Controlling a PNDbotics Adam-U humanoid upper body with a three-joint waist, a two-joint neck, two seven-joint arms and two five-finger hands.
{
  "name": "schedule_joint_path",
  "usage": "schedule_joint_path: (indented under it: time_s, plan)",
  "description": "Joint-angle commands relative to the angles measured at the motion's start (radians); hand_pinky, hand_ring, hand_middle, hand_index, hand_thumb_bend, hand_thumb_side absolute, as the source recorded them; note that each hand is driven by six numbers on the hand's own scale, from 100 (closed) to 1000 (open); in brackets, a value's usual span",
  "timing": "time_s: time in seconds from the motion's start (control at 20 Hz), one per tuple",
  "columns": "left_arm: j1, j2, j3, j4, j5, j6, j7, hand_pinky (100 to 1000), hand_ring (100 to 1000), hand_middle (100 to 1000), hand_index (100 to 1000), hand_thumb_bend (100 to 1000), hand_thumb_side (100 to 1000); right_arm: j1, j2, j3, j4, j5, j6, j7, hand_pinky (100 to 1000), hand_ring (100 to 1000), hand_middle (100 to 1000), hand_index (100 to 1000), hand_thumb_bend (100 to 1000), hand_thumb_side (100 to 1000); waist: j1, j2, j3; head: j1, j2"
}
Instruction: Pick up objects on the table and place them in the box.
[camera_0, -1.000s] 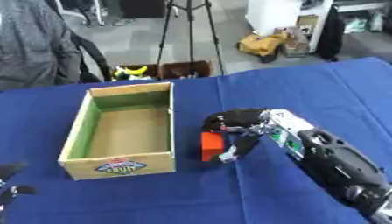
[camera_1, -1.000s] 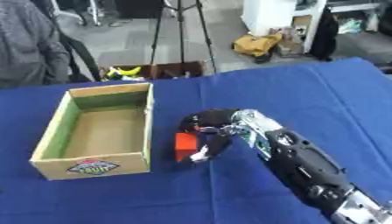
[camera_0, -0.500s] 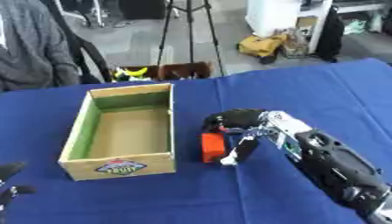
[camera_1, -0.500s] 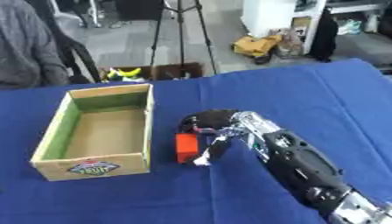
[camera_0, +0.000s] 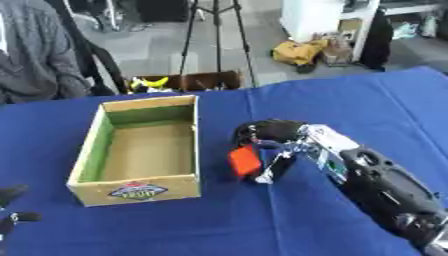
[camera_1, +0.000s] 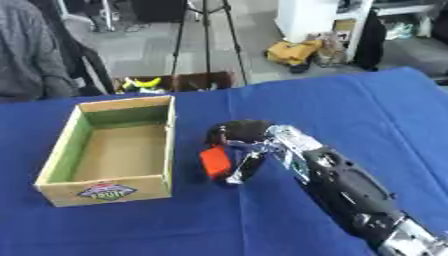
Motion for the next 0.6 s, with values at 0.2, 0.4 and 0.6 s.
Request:
schedule_joint_path:
  time_s: [0.2,0.4,0.6]
  plan:
    - [-0.016,0.024,0.008,-0.032,-0.008,-0.002,0.004,533,818,647,666,100,979,-0.037,-0.144,-0.050,-0.176,-0.156,0.075,-0.019,749,912,810,385,100,192,-0.018,-0.025,0.014,0.003,-0.009]
    - [-0.038,0.022,-0.006,-0.043,-0.007,0.000,-0.007,534,816,646,665,100,971,-0.058,-0.174,-0.056,-0.211,-0.197,0.099,-0.018,753,902,812,397,100,197,-0.035,-0.021,0.072,-0.016,-0.030]
    - [-0.083,0.006,-0.029,-0.062,0.001,0.004,-0.028,536,814,646,666,100,962,-0.071,-0.178,-0.054,-0.183,-0.173,0.092,-0.010,758,906,816,409,100,215,-0.050,-0.002,0.171,-0.068,-0.064]
